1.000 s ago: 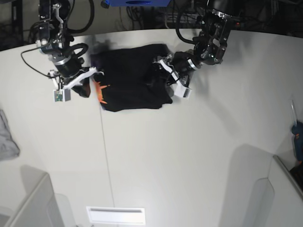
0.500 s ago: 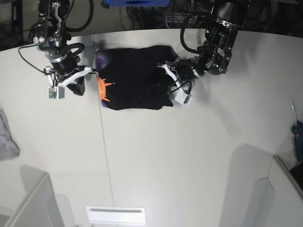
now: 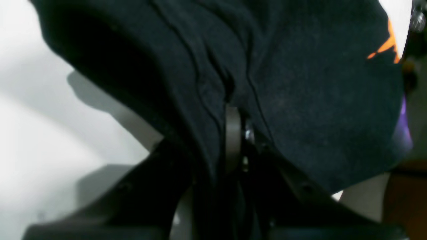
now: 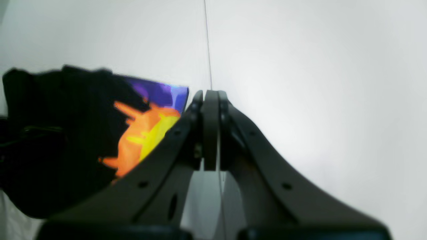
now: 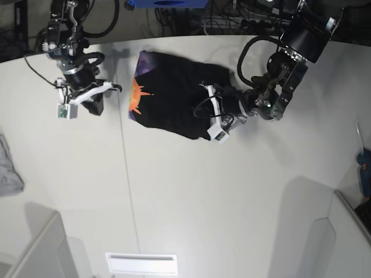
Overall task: Fold the T-shirt properly
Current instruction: 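Flip the bundle over with the left gripper toward the right gripper, then lay the flipped bundle flat and open both grippers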
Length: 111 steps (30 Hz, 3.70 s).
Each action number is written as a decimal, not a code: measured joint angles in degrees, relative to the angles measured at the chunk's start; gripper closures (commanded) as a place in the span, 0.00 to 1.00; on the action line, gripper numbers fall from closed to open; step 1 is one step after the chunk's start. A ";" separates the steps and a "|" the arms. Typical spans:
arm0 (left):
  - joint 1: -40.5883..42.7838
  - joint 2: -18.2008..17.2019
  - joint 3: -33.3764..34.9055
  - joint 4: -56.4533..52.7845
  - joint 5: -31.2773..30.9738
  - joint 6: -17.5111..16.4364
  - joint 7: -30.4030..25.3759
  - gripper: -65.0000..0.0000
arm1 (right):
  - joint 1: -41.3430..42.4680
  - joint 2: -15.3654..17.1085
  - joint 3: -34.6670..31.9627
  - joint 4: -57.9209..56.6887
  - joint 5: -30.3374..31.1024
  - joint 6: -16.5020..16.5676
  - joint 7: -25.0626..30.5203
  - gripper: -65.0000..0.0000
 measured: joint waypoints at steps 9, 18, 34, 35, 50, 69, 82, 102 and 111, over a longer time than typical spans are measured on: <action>-7.65 -1.42 12.24 0.83 12.55 -1.51 -1.49 1.00 | -1.46 -2.03 4.55 -2.38 -0.13 0.00 -0.02 1.00; -9.90 1.62 14.38 1.03 32.24 -13.99 -4.22 1.00 | -3.37 -4.04 7.85 -2.62 -0.31 -0.02 0.33 1.00; -7.96 3.74 14.69 1.05 56.70 -19.61 -19.82 1.00 | -4.48 -8.13 7.93 -8.66 -0.39 -0.04 0.28 1.00; -7.96 3.74 14.69 0.94 57.31 -19.58 -20.98 1.00 | -4.63 -8.26 7.67 -8.66 -0.39 -0.02 0.22 1.00; -13.77 4.15 23.93 -5.70 57.44 -18.27 -33.38 1.00 | -3.26 -7.58 7.54 -8.57 -0.70 0.00 1.84 1.00; -19.71 14.45 25.05 -18.67 56.94 -19.82 -37.33 1.00 | -6.14 -6.75 -0.11 -8.55 -0.87 -0.04 2.43 1.00; -20.68 15.80 25.16 -20.06 56.65 -19.78 -36.85 1.00 | -6.69 -6.69 -0.09 -8.55 -0.85 -0.07 2.80 1.00; -19.93 14.95 20.92 -3.67 58.95 -21.31 -24.94 0.00 | -7.04 -6.73 -0.11 -8.52 -0.81 -0.04 2.62 1.00; -10.67 14.73 -1.07 11.82 58.55 -21.11 -19.89 0.04 | -8.63 -6.69 -0.20 -8.11 -0.33 0.02 3.04 1.00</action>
